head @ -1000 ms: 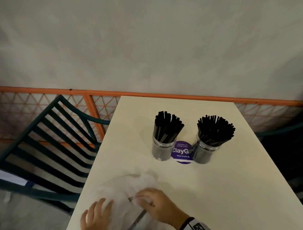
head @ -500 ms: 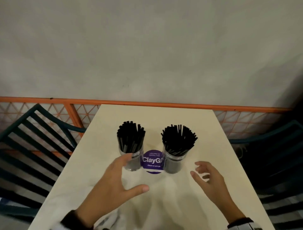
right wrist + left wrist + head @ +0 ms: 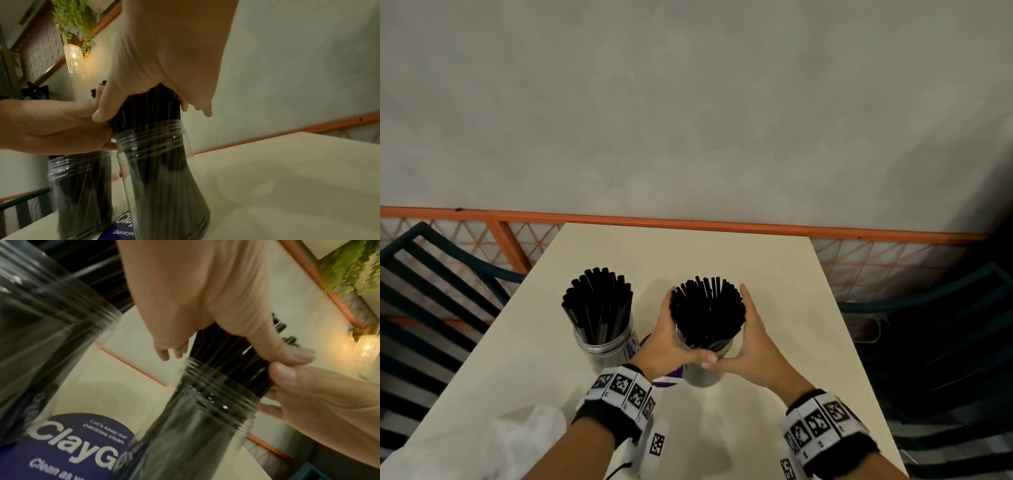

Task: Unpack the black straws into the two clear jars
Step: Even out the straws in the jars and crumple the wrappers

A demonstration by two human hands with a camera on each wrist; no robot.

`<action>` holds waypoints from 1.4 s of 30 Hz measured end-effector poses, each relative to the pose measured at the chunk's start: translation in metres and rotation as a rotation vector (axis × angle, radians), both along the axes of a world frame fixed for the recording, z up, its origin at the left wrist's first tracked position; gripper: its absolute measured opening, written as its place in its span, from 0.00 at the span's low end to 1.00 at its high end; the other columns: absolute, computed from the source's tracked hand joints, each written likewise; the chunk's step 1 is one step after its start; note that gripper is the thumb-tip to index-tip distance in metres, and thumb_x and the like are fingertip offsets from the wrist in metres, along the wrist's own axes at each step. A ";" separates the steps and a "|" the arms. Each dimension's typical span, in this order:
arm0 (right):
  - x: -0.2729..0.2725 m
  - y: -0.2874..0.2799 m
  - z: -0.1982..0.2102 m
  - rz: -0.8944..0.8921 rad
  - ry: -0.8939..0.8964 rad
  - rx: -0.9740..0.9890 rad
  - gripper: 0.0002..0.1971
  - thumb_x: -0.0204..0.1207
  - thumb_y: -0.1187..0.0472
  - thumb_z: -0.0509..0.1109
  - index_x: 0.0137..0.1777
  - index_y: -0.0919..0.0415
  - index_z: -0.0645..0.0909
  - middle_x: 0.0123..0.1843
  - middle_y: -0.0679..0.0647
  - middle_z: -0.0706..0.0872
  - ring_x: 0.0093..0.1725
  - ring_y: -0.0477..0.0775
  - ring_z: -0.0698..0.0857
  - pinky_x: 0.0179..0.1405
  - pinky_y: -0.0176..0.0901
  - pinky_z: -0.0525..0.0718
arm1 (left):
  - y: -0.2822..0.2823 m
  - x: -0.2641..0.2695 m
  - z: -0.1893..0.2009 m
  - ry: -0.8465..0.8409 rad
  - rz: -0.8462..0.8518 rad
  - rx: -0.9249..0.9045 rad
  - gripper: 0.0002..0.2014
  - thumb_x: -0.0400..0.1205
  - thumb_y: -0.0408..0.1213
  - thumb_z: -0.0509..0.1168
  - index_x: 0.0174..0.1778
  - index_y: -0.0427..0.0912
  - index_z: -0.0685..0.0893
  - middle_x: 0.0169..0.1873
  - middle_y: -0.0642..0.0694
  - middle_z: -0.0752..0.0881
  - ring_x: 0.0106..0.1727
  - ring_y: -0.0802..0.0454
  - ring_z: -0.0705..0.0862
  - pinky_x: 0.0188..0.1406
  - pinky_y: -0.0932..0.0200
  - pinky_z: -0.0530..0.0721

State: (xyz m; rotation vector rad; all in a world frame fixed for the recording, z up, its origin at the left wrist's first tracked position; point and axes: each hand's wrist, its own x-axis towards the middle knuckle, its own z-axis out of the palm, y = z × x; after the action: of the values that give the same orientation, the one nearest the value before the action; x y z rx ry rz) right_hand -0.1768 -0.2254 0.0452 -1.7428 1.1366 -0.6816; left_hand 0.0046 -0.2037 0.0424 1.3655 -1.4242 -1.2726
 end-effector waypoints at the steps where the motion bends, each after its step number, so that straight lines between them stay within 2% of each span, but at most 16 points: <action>1: 0.005 -0.004 -0.002 0.007 -0.053 0.030 0.67 0.50 0.48 0.86 0.75 0.34 0.33 0.78 0.39 0.58 0.79 0.41 0.60 0.77 0.41 0.60 | -0.007 0.003 -0.001 0.003 -0.009 0.010 0.67 0.54 0.46 0.83 0.77 0.57 0.39 0.69 0.62 0.65 0.74 0.61 0.65 0.73 0.63 0.65; 3: 0.013 -0.014 -0.007 0.021 -0.127 0.062 0.66 0.52 0.56 0.87 0.71 0.28 0.34 0.78 0.44 0.63 0.77 0.42 0.65 0.76 0.39 0.64 | -0.019 0.005 -0.002 0.020 -0.053 0.012 0.66 0.56 0.37 0.84 0.76 0.59 0.39 0.69 0.60 0.67 0.73 0.62 0.68 0.71 0.66 0.67; 6: 0.023 -0.026 -0.016 0.055 -0.231 0.109 0.57 0.61 0.70 0.81 0.71 0.33 0.41 0.80 0.54 0.60 0.74 0.45 0.69 0.67 0.25 0.72 | -0.033 0.003 -0.004 0.045 -0.147 -0.018 0.59 0.58 0.29 0.82 0.73 0.59 0.46 0.67 0.60 0.69 0.67 0.75 0.72 0.60 0.77 0.73; 8: 0.027 -0.032 -0.023 0.039 -0.197 0.067 0.54 0.59 0.60 0.83 0.72 0.34 0.47 0.78 0.53 0.63 0.73 0.42 0.71 0.64 0.24 0.74 | -0.038 -0.001 -0.004 -0.002 -0.140 -0.045 0.52 0.58 0.37 0.82 0.70 0.61 0.55 0.67 0.57 0.73 0.68 0.72 0.72 0.61 0.75 0.73; 10: 0.026 -0.036 -0.024 -0.026 -0.141 -0.010 0.46 0.52 0.45 0.82 0.67 0.30 0.57 0.70 0.42 0.71 0.69 0.33 0.73 0.62 0.25 0.73 | -0.037 -0.008 -0.002 -0.082 -0.058 -0.127 0.42 0.58 0.48 0.81 0.63 0.66 0.63 0.63 0.59 0.76 0.65 0.73 0.73 0.60 0.78 0.72; 13: 0.023 -0.033 -0.013 -0.113 -0.121 -0.101 0.36 0.52 0.46 0.80 0.57 0.26 0.64 0.59 0.32 0.78 0.59 0.27 0.77 0.50 0.22 0.77 | -0.030 -0.015 -0.002 -0.068 0.055 -0.236 0.34 0.63 0.52 0.77 0.61 0.64 0.67 0.60 0.58 0.78 0.63 0.70 0.76 0.59 0.77 0.73; 16: 0.013 -0.023 -0.011 -0.078 -0.123 -0.140 0.40 0.52 0.45 0.82 0.61 0.22 0.63 0.62 0.29 0.76 0.64 0.29 0.75 0.57 0.21 0.75 | -0.023 -0.012 -0.002 -0.082 0.030 -0.283 0.36 0.62 0.53 0.77 0.63 0.64 0.67 0.62 0.57 0.76 0.65 0.64 0.75 0.62 0.71 0.75; 19: 0.006 -0.017 -0.017 -0.008 -0.064 -0.132 0.48 0.49 0.34 0.81 0.67 0.21 0.55 0.69 0.25 0.66 0.71 0.27 0.65 0.65 0.16 0.65 | -0.022 0.001 -0.006 -0.072 -0.026 -0.209 0.47 0.55 0.51 0.81 0.68 0.63 0.64 0.66 0.61 0.73 0.69 0.68 0.72 0.68 0.70 0.72; 22: 0.007 -0.019 -0.025 -0.018 -0.088 -0.083 0.54 0.46 0.37 0.84 0.73 0.43 0.62 0.71 0.42 0.71 0.71 0.36 0.71 0.72 0.38 0.73 | -0.026 0.008 -0.007 -0.116 -0.108 -0.150 0.58 0.49 0.50 0.84 0.70 0.69 0.53 0.69 0.63 0.71 0.71 0.66 0.71 0.73 0.63 0.70; 24: 0.013 -0.022 -0.030 -0.008 -0.047 -0.126 0.52 0.51 0.39 0.83 0.75 0.52 0.63 0.72 0.45 0.71 0.74 0.42 0.70 0.77 0.54 0.68 | -0.028 0.005 -0.005 -0.125 -0.144 -0.143 0.60 0.50 0.48 0.84 0.70 0.72 0.50 0.69 0.63 0.72 0.71 0.66 0.71 0.72 0.64 0.69; 27: 0.024 -0.025 -0.031 -0.013 0.073 -0.241 0.41 0.63 0.32 0.69 0.74 0.47 0.63 0.73 0.43 0.71 0.77 0.47 0.66 0.81 0.64 0.54 | -0.029 -0.007 -0.003 -0.117 -0.142 -0.159 0.54 0.55 0.46 0.83 0.68 0.71 0.54 0.67 0.65 0.73 0.69 0.72 0.70 0.65 0.77 0.68; 30: 0.032 -0.026 -0.017 -0.101 0.036 -0.275 0.22 0.63 0.42 0.71 0.56 0.25 0.67 0.54 0.26 0.76 0.58 0.38 0.77 0.72 0.71 0.67 | -0.026 -0.020 -0.002 -0.109 0.001 -0.217 0.43 0.60 0.50 0.81 0.63 0.68 0.60 0.61 0.68 0.75 0.63 0.77 0.73 0.58 0.82 0.70; 32: 0.034 -0.026 -0.007 -0.131 -0.044 -0.235 0.25 0.60 0.47 0.74 0.50 0.21 0.67 0.50 0.28 0.79 0.54 0.40 0.80 0.69 0.72 0.71 | -0.024 -0.024 -0.001 -0.081 0.085 -0.244 0.39 0.62 0.48 0.80 0.61 0.66 0.62 0.58 0.68 0.76 0.61 0.77 0.75 0.55 0.83 0.71; 34: 0.032 -0.027 -0.007 -0.120 -0.066 -0.228 0.27 0.59 0.47 0.75 0.53 0.21 0.67 0.51 0.35 0.81 0.58 0.44 0.81 0.72 0.70 0.68 | -0.024 -0.023 0.000 -0.070 0.103 -0.240 0.39 0.60 0.49 0.80 0.61 0.67 0.63 0.58 0.67 0.76 0.62 0.76 0.75 0.55 0.83 0.71; 38: 0.023 -0.026 -0.029 -0.079 0.037 -0.290 0.39 0.60 0.36 0.74 0.72 0.43 0.66 0.69 0.40 0.75 0.77 0.47 0.67 0.82 0.64 0.47 | -0.024 -0.015 -0.008 -0.031 0.027 -0.178 0.44 0.58 0.47 0.82 0.64 0.66 0.62 0.63 0.65 0.76 0.67 0.72 0.73 0.61 0.80 0.70; 42: 0.026 -0.025 -0.031 -0.066 0.079 -0.294 0.41 0.60 0.28 0.67 0.72 0.47 0.69 0.70 0.42 0.75 0.78 0.47 0.65 0.82 0.62 0.42 | -0.027 -0.014 -0.014 -0.028 0.034 -0.160 0.46 0.55 0.52 0.81 0.69 0.59 0.67 0.63 0.59 0.79 0.67 0.66 0.75 0.65 0.73 0.72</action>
State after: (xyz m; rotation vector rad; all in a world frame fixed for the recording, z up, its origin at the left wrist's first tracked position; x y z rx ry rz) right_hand -0.1509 -0.2508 0.0137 -2.0002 1.1984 -0.8618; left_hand -0.0098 -0.2306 0.0280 1.2983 -1.4825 -1.0975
